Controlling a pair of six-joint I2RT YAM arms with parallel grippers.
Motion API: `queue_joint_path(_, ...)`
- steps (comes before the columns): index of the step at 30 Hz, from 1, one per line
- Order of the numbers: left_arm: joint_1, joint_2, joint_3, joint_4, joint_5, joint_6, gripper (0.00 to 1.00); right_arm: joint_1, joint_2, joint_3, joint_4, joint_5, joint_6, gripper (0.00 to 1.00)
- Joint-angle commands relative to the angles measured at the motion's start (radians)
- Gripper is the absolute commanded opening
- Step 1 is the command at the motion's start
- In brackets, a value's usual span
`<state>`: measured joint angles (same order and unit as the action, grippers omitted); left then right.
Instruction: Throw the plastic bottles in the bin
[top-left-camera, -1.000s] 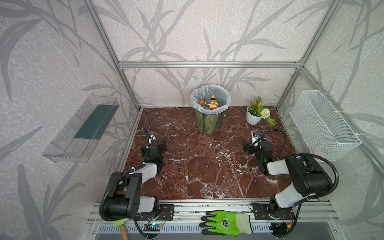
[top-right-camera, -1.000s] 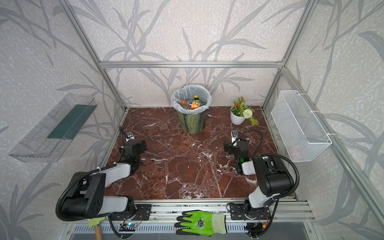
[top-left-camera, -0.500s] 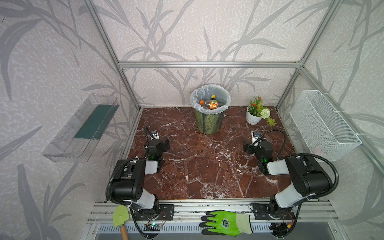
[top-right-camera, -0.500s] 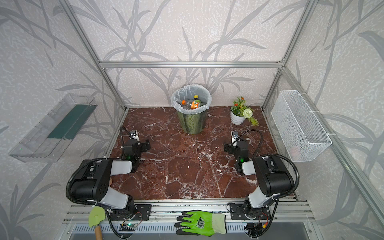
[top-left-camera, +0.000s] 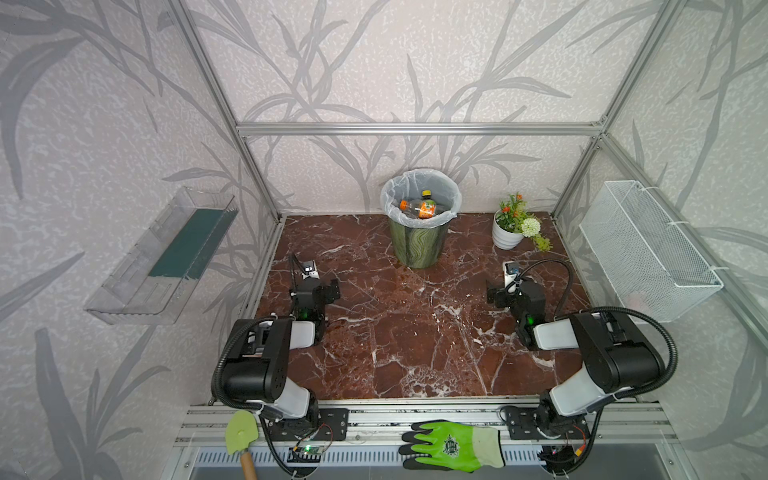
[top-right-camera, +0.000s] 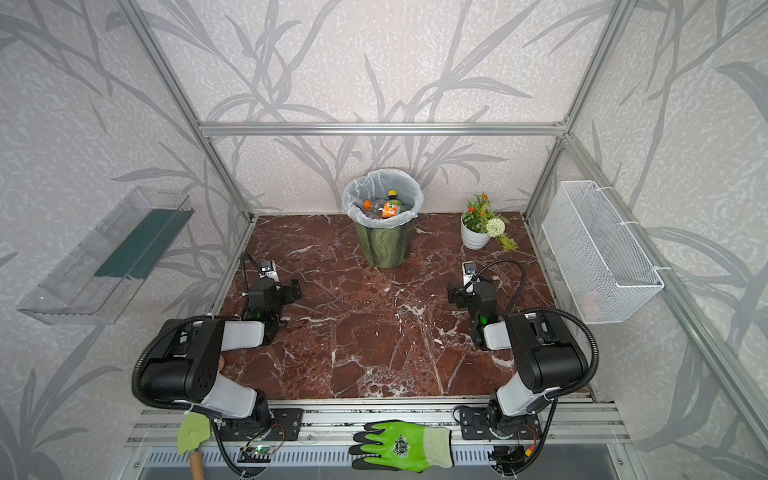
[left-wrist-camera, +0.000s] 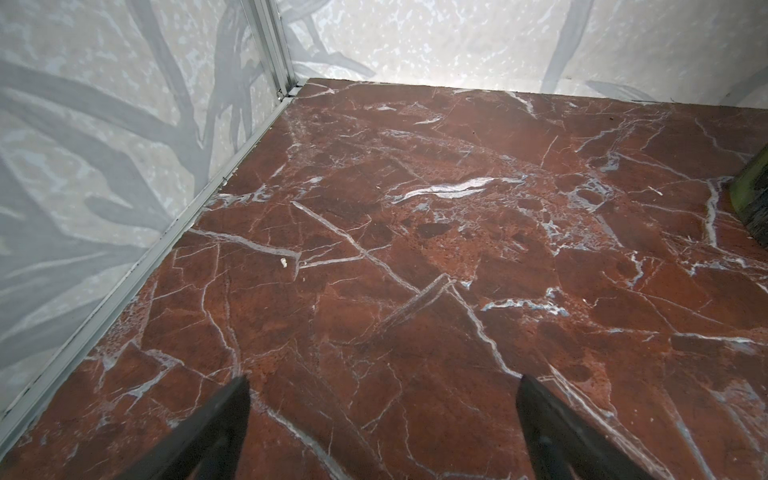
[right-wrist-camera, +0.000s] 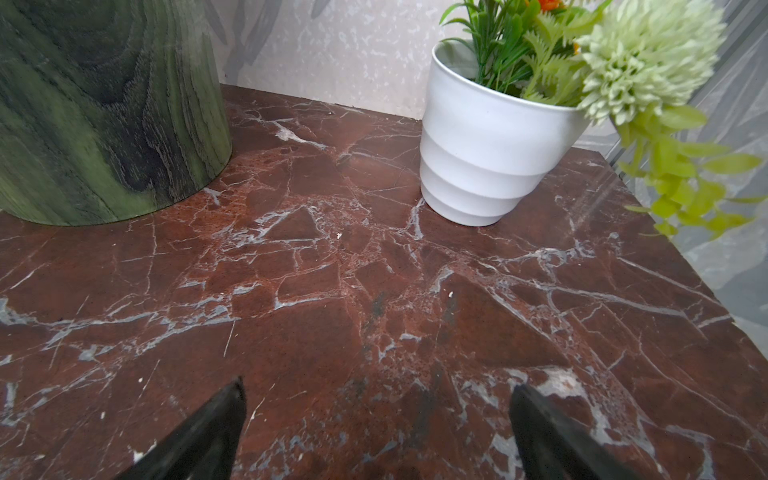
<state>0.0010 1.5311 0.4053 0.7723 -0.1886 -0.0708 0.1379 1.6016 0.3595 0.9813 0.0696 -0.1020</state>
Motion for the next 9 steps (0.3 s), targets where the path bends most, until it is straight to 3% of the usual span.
queue_joint_path(1, 0.005, -0.011, 0.013, 0.007, 0.005, 0.011, 0.99, -0.003, -0.016, 0.006, 0.014, 0.001, 0.002, 0.99)
queue_joint_path(9, 0.005, -0.011, 0.013, 0.007, 0.004, 0.011, 0.99, -0.004, -0.016, 0.009, 0.009, -0.001, 0.003, 0.99)
